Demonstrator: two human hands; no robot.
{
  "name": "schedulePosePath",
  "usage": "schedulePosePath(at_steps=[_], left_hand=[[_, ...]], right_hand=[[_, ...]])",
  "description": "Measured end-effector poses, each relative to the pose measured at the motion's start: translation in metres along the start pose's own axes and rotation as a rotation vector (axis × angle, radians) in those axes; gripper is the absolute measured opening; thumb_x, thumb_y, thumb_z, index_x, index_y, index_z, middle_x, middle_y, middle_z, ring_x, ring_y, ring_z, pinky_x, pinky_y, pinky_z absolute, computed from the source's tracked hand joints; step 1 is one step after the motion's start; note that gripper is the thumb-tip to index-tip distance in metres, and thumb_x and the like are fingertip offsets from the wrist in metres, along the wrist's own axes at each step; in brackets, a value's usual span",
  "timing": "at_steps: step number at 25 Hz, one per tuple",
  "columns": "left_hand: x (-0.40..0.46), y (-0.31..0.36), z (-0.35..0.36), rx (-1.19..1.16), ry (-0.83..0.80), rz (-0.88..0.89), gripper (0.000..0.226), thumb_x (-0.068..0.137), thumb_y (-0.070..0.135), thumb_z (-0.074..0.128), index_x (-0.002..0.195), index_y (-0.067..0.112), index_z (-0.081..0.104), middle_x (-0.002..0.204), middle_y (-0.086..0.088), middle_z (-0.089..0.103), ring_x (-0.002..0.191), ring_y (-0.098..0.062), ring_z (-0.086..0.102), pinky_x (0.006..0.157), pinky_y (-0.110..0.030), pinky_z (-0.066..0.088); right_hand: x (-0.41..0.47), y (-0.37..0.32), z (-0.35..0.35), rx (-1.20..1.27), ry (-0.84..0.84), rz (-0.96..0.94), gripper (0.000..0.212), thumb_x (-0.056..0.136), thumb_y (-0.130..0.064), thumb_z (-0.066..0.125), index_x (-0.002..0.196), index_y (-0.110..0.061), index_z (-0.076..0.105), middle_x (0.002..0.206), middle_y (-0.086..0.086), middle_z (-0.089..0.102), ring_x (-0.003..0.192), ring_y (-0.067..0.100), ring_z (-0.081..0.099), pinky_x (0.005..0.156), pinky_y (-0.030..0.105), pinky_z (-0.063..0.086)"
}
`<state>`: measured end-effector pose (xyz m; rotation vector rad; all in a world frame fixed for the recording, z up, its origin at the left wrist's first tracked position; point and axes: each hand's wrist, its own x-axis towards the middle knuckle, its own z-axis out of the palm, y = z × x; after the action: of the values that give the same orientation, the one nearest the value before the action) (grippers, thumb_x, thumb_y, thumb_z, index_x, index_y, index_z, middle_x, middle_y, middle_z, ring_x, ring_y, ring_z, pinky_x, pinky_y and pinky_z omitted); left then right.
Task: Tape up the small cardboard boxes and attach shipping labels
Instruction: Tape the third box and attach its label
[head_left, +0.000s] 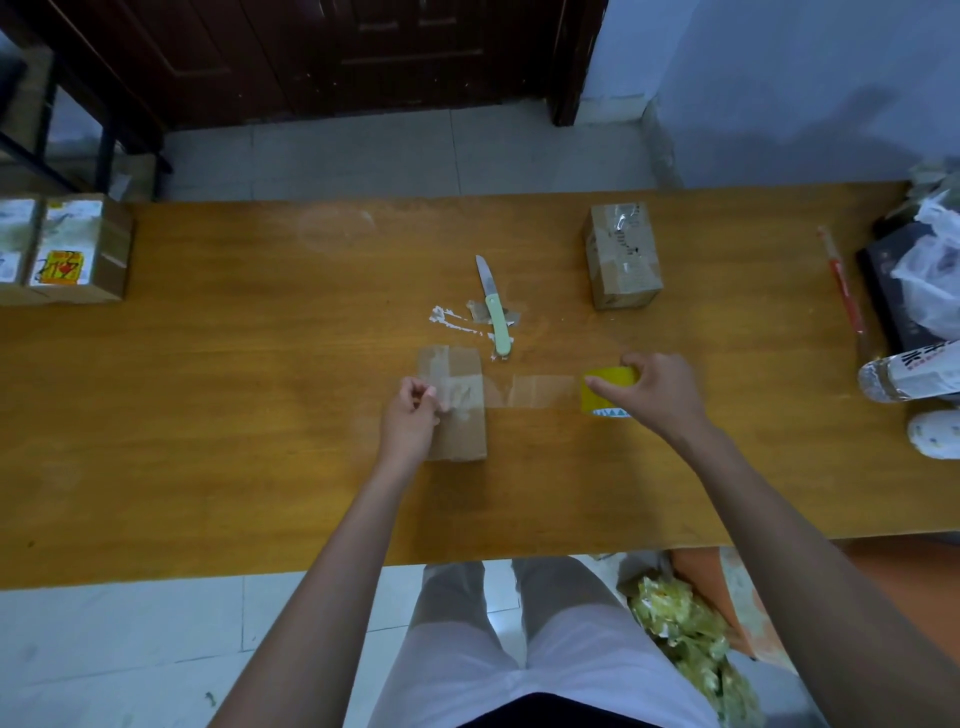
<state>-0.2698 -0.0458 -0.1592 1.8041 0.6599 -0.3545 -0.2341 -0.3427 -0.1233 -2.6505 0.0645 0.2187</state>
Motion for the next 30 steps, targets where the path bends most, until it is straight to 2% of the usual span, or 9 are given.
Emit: schedulePosePath(at_steps=[5,9,11,15,19,22,24,27,30], left_hand=[[0.007,0.011,0.003,-0.01,-0.092,-0.062,0.013,0.103,0.019,0.044,0.092,0.014,0.049,0.128,-0.009,0.044,0.116,-0.025,0.055,0.104,-0.043,0.046],[0.008,0.022,0.001,-0.08,-0.194,-0.135,0.017,0.102,0.016,0.049,0.086,0.012,0.047,0.135,-0.008,0.036,0.115,-0.021,0.056,0.092,-0.028,0.05],[0.009,0.024,0.0,-0.096,-0.217,-0.165,0.014,0.101,0.014,0.05,0.088,0.012,0.047,0.136,-0.008,0.036,0.114,-0.02,0.057,0.095,-0.03,0.05],[0.006,0.022,0.002,-0.073,-0.229,-0.113,0.009,0.103,0.016,0.045,0.094,0.014,0.048,0.132,-0.006,0.034,0.111,-0.018,0.058,0.095,-0.032,0.052],[0.004,0.02,0.004,0.016,-0.266,-0.045,0.011,0.103,0.025,0.041,0.094,0.026,0.047,0.132,-0.009,0.035,0.111,-0.021,0.06,0.089,-0.033,0.054],[0.004,0.023,0.005,-0.049,-0.313,-0.094,0.012,0.104,0.031,0.036,0.095,0.031,0.043,0.132,-0.007,0.043,0.105,-0.016,0.066,0.091,-0.042,0.054],[0.002,0.027,0.005,-0.077,-0.323,-0.111,0.014,0.105,0.032,0.035,0.095,0.03,0.043,0.13,-0.005,0.05,0.104,-0.014,0.067,0.096,-0.047,0.05],[-0.005,0.026,-0.002,-0.171,-0.2,-0.106,0.013,0.103,0.028,0.045,0.094,0.025,0.053,0.108,0.0,0.067,0.095,-0.01,0.068,0.098,-0.042,0.049],[-0.012,0.027,-0.024,-0.155,-0.102,-0.013,0.012,0.096,0.028,0.059,0.09,0.022,0.068,0.091,0.009,0.072,0.088,-0.005,0.065,0.079,-0.026,0.051]], right_hand=[[0.0,0.006,-0.006,0.002,0.007,0.031,0.063,0.074,-0.058,0.073,0.082,0.005,0.07,0.061,0.019,0.064,0.059,0.029,0.063,0.052,0.045,0.052],[0.005,0.011,-0.013,0.006,-0.005,0.057,0.057,0.073,-0.056,0.074,0.079,0.0,0.071,0.06,0.014,0.065,0.06,0.025,0.063,0.055,0.044,0.052],[0.006,0.015,-0.014,0.029,-0.014,0.068,0.055,0.073,-0.053,0.076,0.08,0.001,0.07,0.061,0.016,0.065,0.061,0.027,0.064,0.057,0.045,0.052],[0.008,0.017,-0.018,0.071,-0.027,0.104,0.054,0.071,-0.053,0.077,0.083,-0.001,0.071,0.061,0.013,0.065,0.062,0.026,0.064,0.056,0.041,0.049],[0.014,0.007,-0.028,0.3,-0.158,0.211,0.061,0.066,-0.058,0.078,0.101,-0.009,0.07,0.08,0.005,0.067,0.07,0.012,0.062,0.053,0.02,0.044],[0.023,-0.004,-0.055,0.58,-0.043,0.313,0.052,0.057,-0.055,0.082,0.089,-0.017,0.07,0.084,-0.001,0.069,0.073,0.008,0.066,0.054,0.015,0.046],[0.027,-0.009,-0.076,0.543,-0.022,0.255,0.046,0.057,-0.054,0.084,0.084,-0.021,0.069,0.083,-0.009,0.069,0.069,-0.003,0.066,0.057,0.009,0.047],[0.023,-0.006,-0.08,0.459,-0.058,0.209,0.059,0.067,-0.052,0.082,0.108,-0.012,0.069,0.101,-0.004,0.067,0.087,0.005,0.066,0.071,0.016,0.047],[0.009,0.004,-0.064,0.402,-0.016,0.257,0.076,0.072,-0.049,0.079,0.128,-0.001,0.059,0.108,0.003,0.06,0.099,0.016,0.059,0.077,0.024,0.042]])
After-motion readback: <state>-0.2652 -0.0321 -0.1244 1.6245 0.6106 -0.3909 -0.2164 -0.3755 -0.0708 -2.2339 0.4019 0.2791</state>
